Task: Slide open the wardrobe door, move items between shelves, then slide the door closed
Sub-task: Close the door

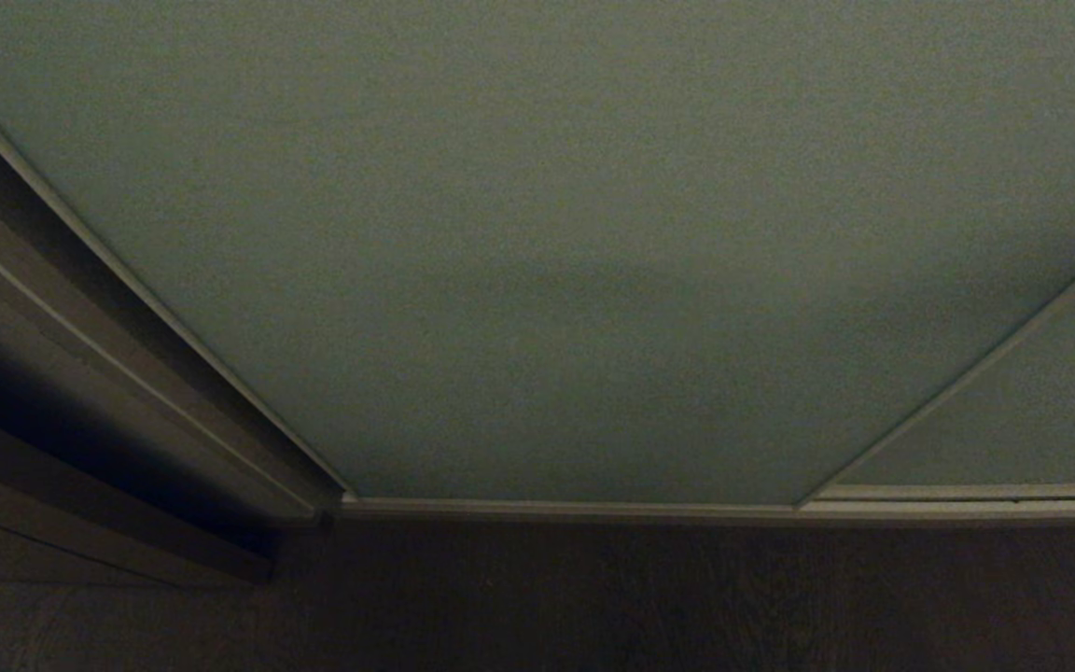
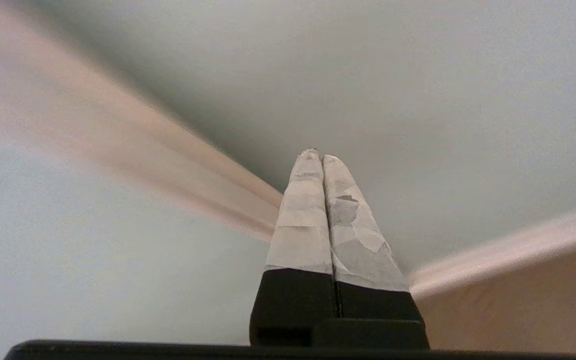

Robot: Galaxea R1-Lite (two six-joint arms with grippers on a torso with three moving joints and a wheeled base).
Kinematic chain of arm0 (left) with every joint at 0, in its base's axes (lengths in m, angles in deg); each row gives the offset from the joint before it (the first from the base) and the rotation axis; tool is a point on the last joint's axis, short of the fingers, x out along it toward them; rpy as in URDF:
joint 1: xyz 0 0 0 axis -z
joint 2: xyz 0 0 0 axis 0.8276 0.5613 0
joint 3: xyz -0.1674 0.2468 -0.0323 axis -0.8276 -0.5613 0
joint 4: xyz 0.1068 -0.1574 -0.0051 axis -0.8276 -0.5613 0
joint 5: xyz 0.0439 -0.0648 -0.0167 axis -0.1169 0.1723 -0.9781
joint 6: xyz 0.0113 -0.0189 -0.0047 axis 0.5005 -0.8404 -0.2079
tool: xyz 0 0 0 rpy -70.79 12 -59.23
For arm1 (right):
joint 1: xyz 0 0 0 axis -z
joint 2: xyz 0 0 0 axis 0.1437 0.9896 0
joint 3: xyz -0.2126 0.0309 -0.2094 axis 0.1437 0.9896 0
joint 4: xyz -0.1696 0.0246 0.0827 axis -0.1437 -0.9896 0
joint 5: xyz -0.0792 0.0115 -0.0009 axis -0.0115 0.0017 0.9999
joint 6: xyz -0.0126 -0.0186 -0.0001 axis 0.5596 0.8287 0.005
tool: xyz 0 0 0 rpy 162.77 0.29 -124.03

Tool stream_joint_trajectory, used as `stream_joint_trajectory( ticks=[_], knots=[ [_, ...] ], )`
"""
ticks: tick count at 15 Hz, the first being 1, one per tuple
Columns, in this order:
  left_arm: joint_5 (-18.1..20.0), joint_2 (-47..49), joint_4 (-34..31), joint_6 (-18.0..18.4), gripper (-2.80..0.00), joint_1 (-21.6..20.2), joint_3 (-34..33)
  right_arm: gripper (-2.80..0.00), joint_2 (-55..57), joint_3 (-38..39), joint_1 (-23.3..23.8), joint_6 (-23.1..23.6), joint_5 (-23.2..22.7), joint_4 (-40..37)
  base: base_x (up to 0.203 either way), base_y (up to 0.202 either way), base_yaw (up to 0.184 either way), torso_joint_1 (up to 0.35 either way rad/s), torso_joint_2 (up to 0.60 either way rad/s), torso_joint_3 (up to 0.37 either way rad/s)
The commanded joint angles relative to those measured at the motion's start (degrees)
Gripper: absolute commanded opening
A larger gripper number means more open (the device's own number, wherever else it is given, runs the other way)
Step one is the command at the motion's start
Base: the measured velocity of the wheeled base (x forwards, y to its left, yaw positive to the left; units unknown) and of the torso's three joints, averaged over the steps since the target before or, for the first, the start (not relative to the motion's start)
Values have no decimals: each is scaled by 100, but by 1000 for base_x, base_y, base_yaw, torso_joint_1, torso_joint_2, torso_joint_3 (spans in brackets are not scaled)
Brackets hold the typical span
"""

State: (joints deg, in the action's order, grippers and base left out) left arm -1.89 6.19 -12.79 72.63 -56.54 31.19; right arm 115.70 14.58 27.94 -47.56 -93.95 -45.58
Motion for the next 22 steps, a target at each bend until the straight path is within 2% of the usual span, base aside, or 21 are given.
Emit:
stream_joint_trajectory(
  ticks=[1,2,4,7,9,13,14,16,18,20,22],
  knots=[
    [0,9,-1,1,-280,-2,-1,-280,-737,517,-112,279,122,560,0,0,0,0,0,0],
    [0,9,-1,1,-280,-2,-1,-280,-1045,826,-270,499,226,878,0,0,0,0,0,0],
    [0,9,4,1,-280,-2,-1,-280,-1702,1446,-894,920,499,1361,0,0,0,0,0,0],
    [0,9,-1,1,-280,-2,-1,-280,-2699,2413,-2088,1533,966,1513,0,0,0,0,0,0],
    [0,9,-1,1,-280,-2,-1,-280,-3285,3318,-2582,1884,1220,1431,0,0,0,0,0,0],
    [0,9,-1,1,-280,-2,-1,-280,-4652,5244,-3060,2330,1530,1265,0,0,0,0,0,0],
    [0,9,8,1,-280,-2,-1,-280,-5072,5440,-3113,2366,1566,1041,0,0,0,0,0,0],
    [0,9,-1,1,-280,-2,-1,-280,-5783,5557,-3364,2438,1674,-84,0,0,0,0,0,0],
    [0,9,-1,-7,-280,-2,-1,-280,-6566,5666,-3557,2594,1803,-647,0,0,0,0,0,0],
    [0,9,-1,-7,-280,-2,-1,-280,-7135,6067,-3625,2697,1907,-931,0,0,0,0,0,0],
    [0,9,4,-7,-280,-2,-1,-280,-7174,6798,-3646,2849,2221,-617,0,0,0,0,0,0]
  ],
)
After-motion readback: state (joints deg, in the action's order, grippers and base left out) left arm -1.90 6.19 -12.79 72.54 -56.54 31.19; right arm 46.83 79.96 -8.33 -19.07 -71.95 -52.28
